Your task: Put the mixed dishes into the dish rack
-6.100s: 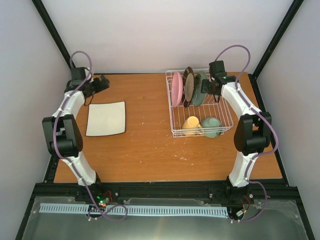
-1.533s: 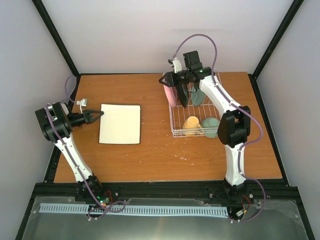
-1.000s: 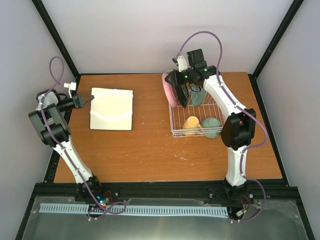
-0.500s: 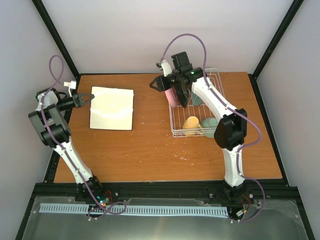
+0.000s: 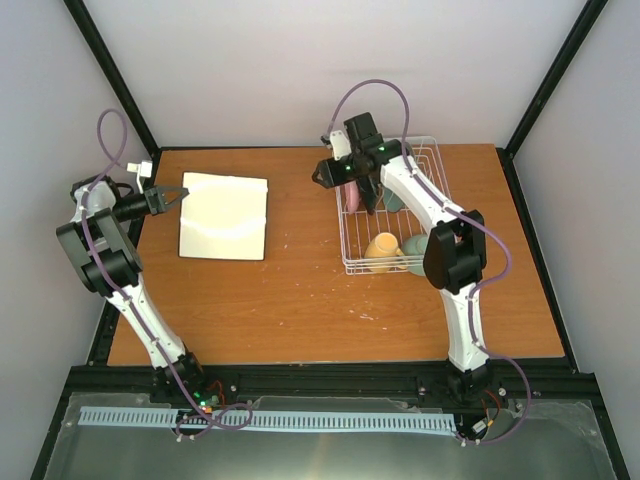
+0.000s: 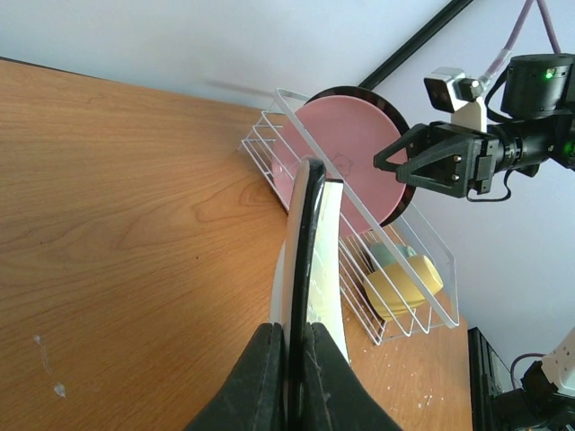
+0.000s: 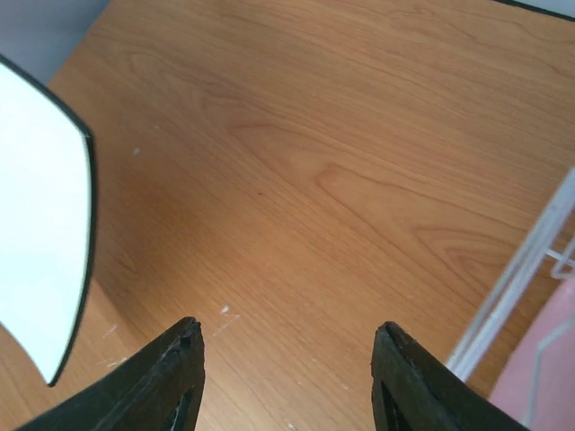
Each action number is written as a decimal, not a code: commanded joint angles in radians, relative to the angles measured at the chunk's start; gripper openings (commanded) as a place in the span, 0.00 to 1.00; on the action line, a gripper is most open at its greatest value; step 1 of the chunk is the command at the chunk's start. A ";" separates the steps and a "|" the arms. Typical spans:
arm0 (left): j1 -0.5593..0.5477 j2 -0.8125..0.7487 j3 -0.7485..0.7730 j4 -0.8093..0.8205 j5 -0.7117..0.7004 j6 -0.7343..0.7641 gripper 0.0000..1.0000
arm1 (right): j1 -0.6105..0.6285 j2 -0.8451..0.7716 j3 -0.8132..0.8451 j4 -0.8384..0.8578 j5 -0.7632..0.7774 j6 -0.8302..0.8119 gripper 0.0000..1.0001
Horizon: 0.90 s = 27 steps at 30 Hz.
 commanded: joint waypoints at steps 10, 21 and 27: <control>0.001 -0.026 0.045 -0.059 0.328 -0.059 0.01 | -0.121 -0.087 -0.150 0.002 0.109 -0.016 0.55; 0.001 -0.046 0.082 -0.060 0.336 -0.083 0.01 | -0.176 -0.179 -0.170 0.053 -0.108 -0.018 0.61; -0.004 -0.098 0.040 -0.060 0.450 -0.066 0.01 | -0.173 -0.163 -0.121 0.105 -0.275 0.043 0.62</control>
